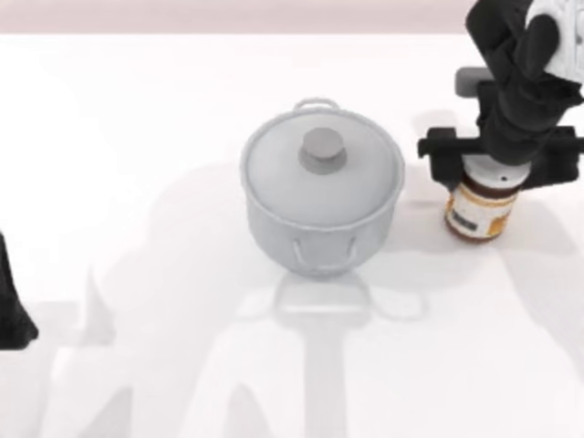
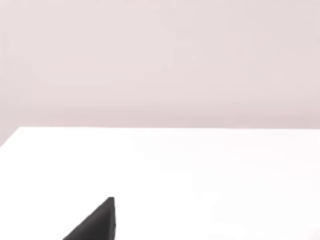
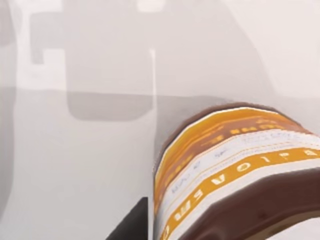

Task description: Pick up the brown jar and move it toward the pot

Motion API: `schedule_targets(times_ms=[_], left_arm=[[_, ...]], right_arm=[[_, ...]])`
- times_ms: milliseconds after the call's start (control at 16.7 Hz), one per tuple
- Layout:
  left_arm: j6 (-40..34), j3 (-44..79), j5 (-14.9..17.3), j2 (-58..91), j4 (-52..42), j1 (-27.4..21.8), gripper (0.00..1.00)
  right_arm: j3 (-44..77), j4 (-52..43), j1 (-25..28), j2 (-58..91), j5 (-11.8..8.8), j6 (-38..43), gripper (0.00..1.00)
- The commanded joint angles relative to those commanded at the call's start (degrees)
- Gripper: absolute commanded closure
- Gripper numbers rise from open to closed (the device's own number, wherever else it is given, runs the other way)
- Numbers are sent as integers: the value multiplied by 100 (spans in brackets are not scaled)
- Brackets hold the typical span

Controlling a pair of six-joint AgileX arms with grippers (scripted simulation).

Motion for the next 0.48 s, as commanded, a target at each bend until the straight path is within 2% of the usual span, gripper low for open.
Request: schedule_targets(times_ms=[240,480], left_arm=[[0,0,0,0,0,0,0],[0,0,0,0,0,0,0]], right_arm=[[0,0,0,0,0,0,2],[0,0,0,0,0,0,0]])
